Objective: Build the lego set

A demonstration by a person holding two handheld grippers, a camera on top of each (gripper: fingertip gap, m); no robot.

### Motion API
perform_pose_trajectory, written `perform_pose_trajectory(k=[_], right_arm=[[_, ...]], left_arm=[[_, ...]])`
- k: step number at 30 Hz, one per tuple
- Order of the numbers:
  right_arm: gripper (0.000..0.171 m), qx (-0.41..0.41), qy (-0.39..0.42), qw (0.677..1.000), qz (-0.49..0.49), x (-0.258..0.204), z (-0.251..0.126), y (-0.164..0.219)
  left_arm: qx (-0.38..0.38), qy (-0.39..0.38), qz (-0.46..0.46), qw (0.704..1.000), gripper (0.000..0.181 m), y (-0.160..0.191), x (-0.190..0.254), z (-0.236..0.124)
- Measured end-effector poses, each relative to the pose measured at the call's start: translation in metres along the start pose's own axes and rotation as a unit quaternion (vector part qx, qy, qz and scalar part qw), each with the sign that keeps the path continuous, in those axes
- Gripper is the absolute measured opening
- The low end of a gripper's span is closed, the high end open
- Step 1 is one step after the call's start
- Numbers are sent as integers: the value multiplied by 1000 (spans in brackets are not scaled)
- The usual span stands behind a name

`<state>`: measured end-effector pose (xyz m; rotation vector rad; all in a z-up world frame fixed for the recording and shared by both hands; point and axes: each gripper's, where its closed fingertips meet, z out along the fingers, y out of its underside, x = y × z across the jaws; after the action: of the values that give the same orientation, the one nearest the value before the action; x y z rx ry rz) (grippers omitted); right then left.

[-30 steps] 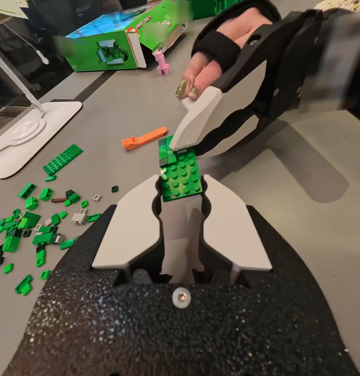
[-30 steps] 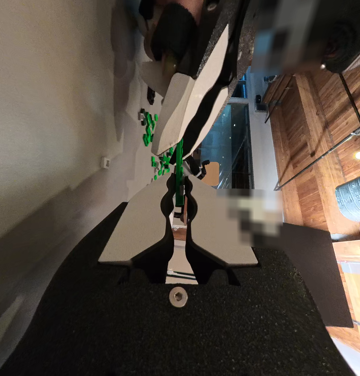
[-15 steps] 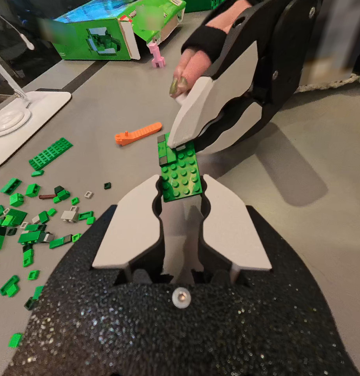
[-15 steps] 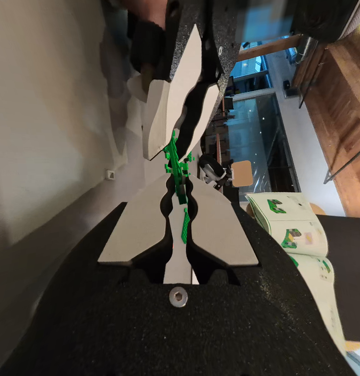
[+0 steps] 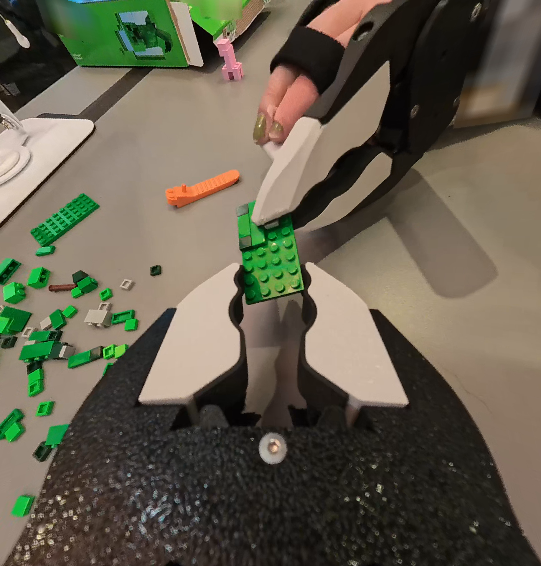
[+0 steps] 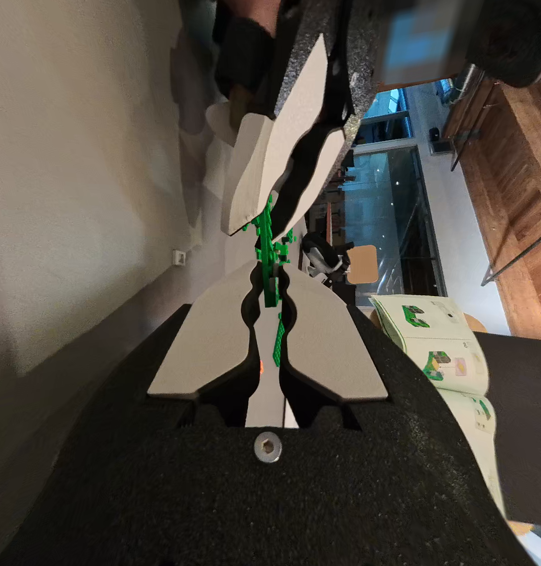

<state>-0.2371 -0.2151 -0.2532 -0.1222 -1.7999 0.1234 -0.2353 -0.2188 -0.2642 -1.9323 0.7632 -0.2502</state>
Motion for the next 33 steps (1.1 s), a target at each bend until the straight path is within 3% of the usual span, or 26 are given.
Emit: perform_pose_trajectory(k=[12,26,33], right_arm=[[8,-26,-3,997,-78,-1,1,1],[16,-11,1,1000,4,2,2,1],[14,-3,-10,1000,-27,-6,2,-2]], left_arm=[[-10,7,-2,1000,34,2,2,1],[-13,13,-12,1000,34,3,2,1],[-14,15,-8,1000,34,4,3,1]])
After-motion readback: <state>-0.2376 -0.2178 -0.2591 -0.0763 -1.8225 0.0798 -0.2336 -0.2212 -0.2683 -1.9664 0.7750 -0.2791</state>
